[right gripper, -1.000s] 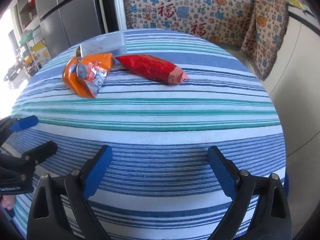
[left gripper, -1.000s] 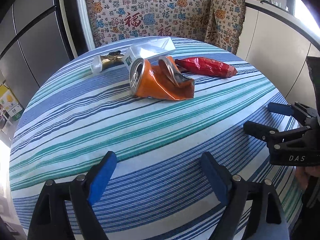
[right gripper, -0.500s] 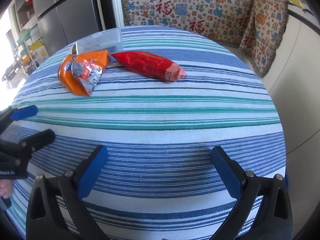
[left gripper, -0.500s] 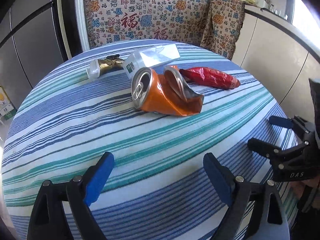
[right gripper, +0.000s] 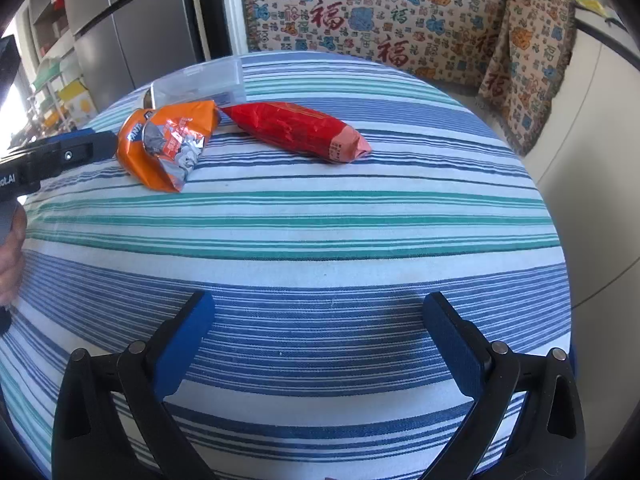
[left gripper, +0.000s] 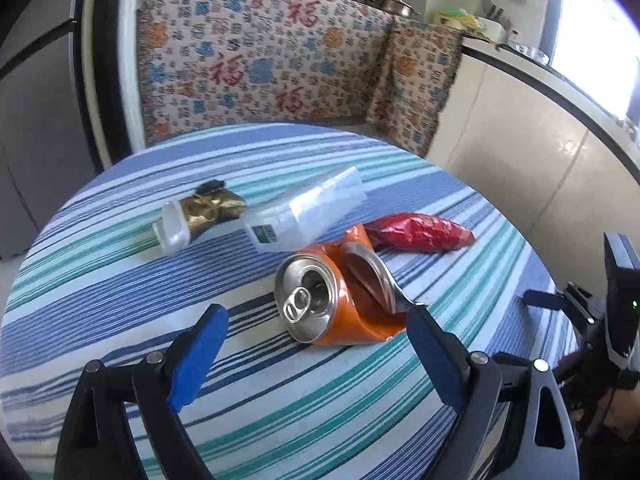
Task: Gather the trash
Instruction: 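Close left tool on crushed orange can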
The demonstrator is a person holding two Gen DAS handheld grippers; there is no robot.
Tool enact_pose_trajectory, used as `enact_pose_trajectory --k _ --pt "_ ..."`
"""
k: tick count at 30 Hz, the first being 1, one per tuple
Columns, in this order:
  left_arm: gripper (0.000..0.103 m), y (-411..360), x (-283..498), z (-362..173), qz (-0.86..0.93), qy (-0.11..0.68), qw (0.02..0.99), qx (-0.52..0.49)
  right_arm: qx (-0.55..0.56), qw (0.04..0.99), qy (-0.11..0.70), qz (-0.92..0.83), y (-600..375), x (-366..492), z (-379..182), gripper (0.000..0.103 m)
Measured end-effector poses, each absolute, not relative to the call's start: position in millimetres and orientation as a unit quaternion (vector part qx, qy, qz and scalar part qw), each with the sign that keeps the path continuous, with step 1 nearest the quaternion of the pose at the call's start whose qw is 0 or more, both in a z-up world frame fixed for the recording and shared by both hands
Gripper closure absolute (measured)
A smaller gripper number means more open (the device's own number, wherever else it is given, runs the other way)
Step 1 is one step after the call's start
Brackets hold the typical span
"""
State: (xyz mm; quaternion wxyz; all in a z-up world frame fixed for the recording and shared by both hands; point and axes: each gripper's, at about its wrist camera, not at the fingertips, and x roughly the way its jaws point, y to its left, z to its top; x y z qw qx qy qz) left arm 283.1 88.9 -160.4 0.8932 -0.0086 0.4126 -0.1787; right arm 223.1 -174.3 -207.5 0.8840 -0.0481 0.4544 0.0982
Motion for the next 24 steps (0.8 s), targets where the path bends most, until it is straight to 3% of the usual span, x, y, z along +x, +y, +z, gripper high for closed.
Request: enact_pose_trajectory --k 14,24 --pt "0.01 62 312 -190 -0.312 0.431 0.825 0.188 -0.048 0.884 0.455 0.099 -176 223 -207 0.001" --pt "0.012 52 326 -192 -0.328 0.403 0.83 0.202 -0.048 0.884 0.455 0.1 -177 222 -207 0.0"
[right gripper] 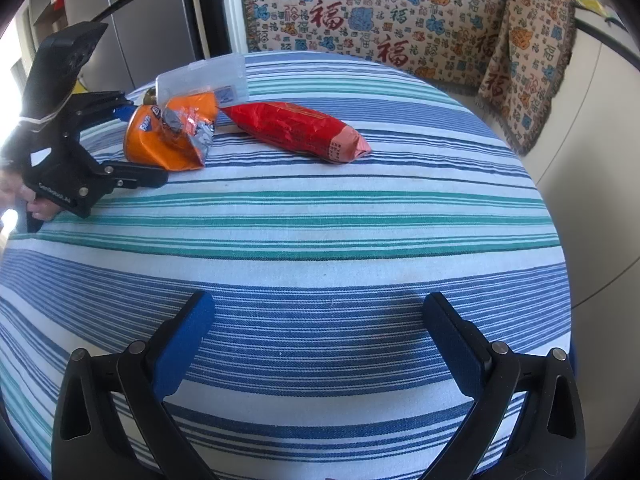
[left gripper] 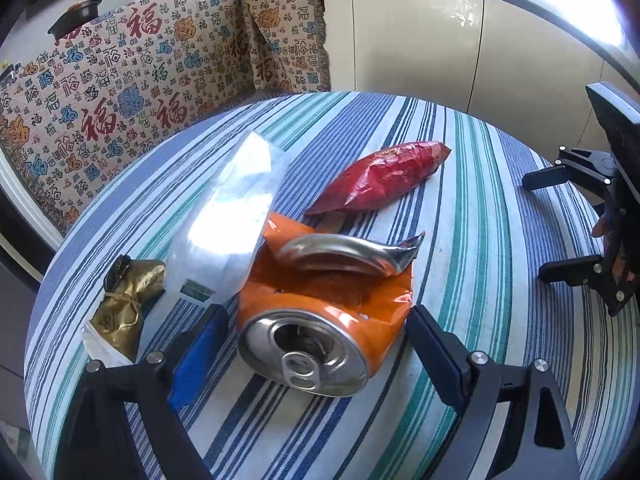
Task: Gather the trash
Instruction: 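Close left tool on crushed orange can, then grasp red sausage-shaped wrapper with right tool while left tool holds orange can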
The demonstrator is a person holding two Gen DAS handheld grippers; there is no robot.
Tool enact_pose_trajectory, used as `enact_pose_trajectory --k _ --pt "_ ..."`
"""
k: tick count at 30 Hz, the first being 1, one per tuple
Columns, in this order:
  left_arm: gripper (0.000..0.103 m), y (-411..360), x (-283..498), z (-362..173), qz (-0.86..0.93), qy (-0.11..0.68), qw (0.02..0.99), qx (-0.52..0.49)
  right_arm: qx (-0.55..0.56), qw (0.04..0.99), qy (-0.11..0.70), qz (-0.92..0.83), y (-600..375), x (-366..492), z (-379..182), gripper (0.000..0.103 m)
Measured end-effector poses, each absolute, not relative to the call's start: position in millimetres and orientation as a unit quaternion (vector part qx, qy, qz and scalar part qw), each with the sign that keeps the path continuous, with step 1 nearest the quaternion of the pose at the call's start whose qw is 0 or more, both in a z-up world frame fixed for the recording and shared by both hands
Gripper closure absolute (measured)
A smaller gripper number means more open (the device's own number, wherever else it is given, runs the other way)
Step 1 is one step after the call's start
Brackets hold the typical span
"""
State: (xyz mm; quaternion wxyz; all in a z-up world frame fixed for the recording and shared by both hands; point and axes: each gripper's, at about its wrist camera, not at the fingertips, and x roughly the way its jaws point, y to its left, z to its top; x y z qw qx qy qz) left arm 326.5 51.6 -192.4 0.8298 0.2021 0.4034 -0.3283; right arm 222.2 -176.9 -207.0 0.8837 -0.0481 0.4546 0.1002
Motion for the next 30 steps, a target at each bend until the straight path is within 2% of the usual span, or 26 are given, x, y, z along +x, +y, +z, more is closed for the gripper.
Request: enact_pose_trajectory --k 1,7,15,21,27,28,30 --pt "0.02 51 326 -192 -0.329 0.405 0.83 0.198 -0.048 0.884 0.455 0.1 -177 222 -207 0.0" --pt "0.02 54 301 -189 -0.302 0.428 0.842 0.131 -0.048 0.884 0.455 0.101 -178 222 -207 0.0" --pt "0.02 58 213 -185 -0.154 0.445 0.88 0.062 -0.025 0.885 0.449 0.117 -187 227 -205 0.001" --pt "0.02 46 197 -187 -0.099 0.446 0.888 0.054 -0.096 0.864 0.47 0.15 -197 295 -204 0.002" --pt "0.019 45 197 -188 -0.094 0.446 0.889 0.052 -0.192 0.839 0.459 0.22 -151 344 -193 0.002" --pt "0.019 46 198 -189 -0.094 0.446 0.888 0.051 -0.194 0.832 0.464 0.235 -144 350 -196 0.004" --pt "0.019 47 198 -189 -0.094 0.446 0.889 0.05 -0.171 0.819 0.483 0.258 -140 356 -202 0.038"
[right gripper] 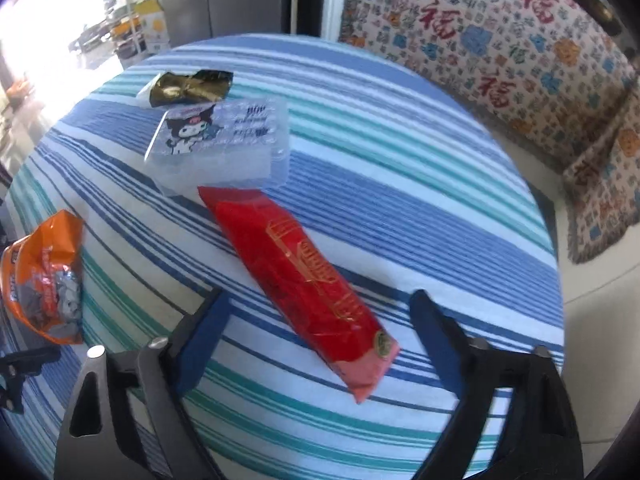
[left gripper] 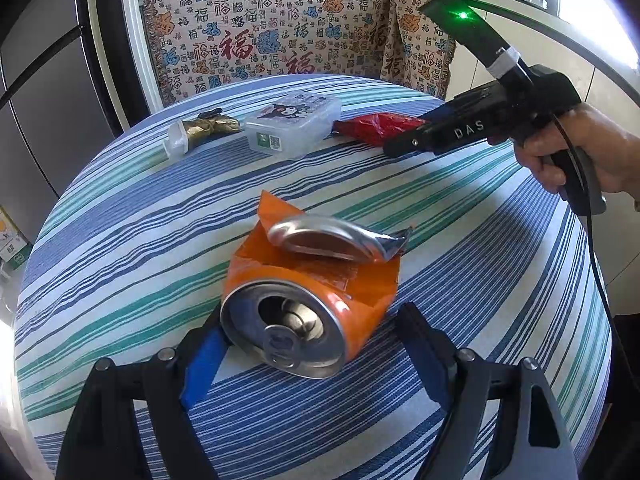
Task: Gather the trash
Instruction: 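Grasp red sausage-shaped wrapper with right tool while left tool holds orange can, then lift red wrapper with right tool while left tool holds orange can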
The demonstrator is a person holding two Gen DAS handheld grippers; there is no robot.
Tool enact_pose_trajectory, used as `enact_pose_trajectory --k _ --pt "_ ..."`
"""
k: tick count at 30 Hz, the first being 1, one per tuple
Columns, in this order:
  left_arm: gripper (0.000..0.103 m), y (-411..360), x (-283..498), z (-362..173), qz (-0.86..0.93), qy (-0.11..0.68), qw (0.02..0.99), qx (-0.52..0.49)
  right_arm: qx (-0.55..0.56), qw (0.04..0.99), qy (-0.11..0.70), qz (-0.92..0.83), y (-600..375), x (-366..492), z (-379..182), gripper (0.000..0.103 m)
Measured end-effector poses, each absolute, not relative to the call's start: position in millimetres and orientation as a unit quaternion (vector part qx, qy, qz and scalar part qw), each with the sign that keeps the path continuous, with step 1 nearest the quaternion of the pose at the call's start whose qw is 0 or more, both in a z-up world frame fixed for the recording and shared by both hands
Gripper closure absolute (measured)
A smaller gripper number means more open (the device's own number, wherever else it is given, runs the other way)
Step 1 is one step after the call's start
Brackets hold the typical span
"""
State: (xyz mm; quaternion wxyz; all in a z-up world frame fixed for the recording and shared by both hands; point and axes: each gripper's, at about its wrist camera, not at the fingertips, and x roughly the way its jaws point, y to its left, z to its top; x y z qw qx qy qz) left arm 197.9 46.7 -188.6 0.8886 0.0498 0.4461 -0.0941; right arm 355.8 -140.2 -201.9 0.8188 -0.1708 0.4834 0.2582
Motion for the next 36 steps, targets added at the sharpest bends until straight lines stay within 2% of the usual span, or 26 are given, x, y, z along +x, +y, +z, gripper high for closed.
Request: enact_pose_trajectory --k 2,3,6,11,14,15,17,25,26,28,29,30,36 --pt "0.019 47 195 -189 -0.093 0.446 0.889 0.05 -0.146 0.824 0.49 0.244 -142 353 -199 0.06" --pt "0.019 48 193 -188 -0.094 0.446 0.889 0.048 -0.145 0.825 0.493 0.235 -144 347 -198 0.067" --pt "0.019 55 186 -188 -0.107 0.443 0.89 0.036 -0.123 0.821 0.515 0.213 -156 318 -196 0.072" --pt "0.019 68 181 -185 -0.129 0.438 0.89 0.013 -0.087 0.816 0.542 0.181 -180 246 -190 0.072" --pt "0.019 67 183 -184 -0.138 0.437 0.888 0.033 -0.07 0.82 0.54 0.177 -184 221 -187 0.065" --pt "0.019 67 185 -185 -0.146 0.438 0.886 0.037 -0.065 0.822 0.538 0.176 -184 217 -186 0.044" --pt "0.019 68 189 -185 -0.154 0.44 0.884 0.043 -0.064 0.824 0.533 0.181 -180 213 -185 0.015" --pt "0.019 56 199 -182 -0.17 0.427 0.88 0.12 -0.118 0.809 0.538 0.206 -164 238 -174 0.015" --pt "0.019 53 199 -182 -0.171 0.424 0.88 0.129 -0.117 0.807 0.542 0.203 -164 243 -175 0.017" --pt "0.02 51 198 -181 -0.177 0.421 0.88 0.13 -0.109 0.797 0.56 0.198 -164 253 -181 0.033" --pt "0.025 52 198 -180 -0.181 0.42 0.881 0.12 -0.106 0.792 0.568 0.196 -166 256 -183 0.066" --pt "0.026 54 197 -179 -0.185 0.42 0.882 0.107 -0.102 0.792 0.572 0.187 -168 258 -185 0.088" --pt "0.027 48 189 -178 -0.17 0.414 0.89 0.088 -0.052 0.818 0.544 0.18 -188 240 -164 0.091"
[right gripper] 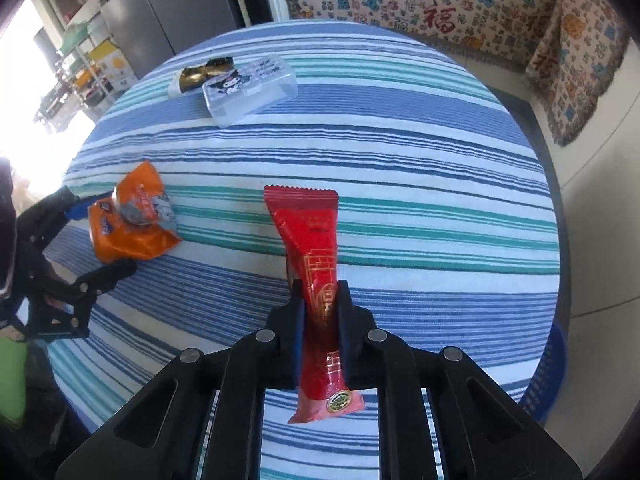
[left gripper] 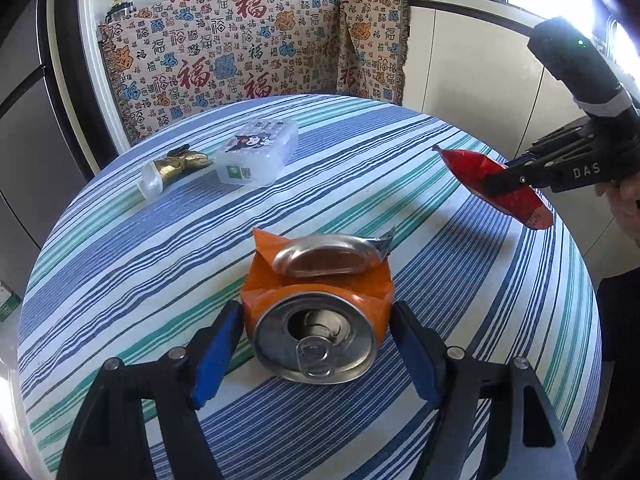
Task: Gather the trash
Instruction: 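Lift red wrapper with right tool while left tool holds orange can, then carry both items over blue wastebasket and open both tools to drop them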
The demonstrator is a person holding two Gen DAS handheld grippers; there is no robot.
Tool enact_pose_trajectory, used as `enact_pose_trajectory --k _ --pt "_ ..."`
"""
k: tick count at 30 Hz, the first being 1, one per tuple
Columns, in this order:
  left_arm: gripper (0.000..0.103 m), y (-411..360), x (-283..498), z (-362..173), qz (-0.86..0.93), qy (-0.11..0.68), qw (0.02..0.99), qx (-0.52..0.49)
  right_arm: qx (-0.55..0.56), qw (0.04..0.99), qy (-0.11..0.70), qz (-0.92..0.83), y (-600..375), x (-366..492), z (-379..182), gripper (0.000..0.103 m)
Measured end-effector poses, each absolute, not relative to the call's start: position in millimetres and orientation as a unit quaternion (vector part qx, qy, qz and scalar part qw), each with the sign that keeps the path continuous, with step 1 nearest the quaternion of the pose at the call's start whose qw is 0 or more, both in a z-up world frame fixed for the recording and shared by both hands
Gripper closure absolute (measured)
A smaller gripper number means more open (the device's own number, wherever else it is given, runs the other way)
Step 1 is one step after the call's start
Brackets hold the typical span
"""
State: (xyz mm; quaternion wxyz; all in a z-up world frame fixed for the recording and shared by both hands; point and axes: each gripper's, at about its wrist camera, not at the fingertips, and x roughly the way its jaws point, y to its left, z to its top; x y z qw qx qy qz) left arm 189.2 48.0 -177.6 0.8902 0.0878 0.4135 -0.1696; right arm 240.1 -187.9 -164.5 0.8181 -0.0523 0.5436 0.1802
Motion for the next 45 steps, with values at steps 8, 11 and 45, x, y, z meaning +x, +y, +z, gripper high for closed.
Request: enact_pose_trajectory --k 8,11,45 --pt "0.027 11 182 -163 -0.179 0.412 0.892 0.057 -0.006 0.828 0.532 0.18 -213 225 -151 0.091" --pt "0.027 -10 182 -156 -0.189 0.406 0.892 0.059 0.005 0.832 0.528 0.168 -227 222 -150 0.091" --pt "0.027 -377 254 -211 -0.328 0.446 0.829 0.079 0.193 0.834 0.513 -0.064 -548 179 -209 0.091"
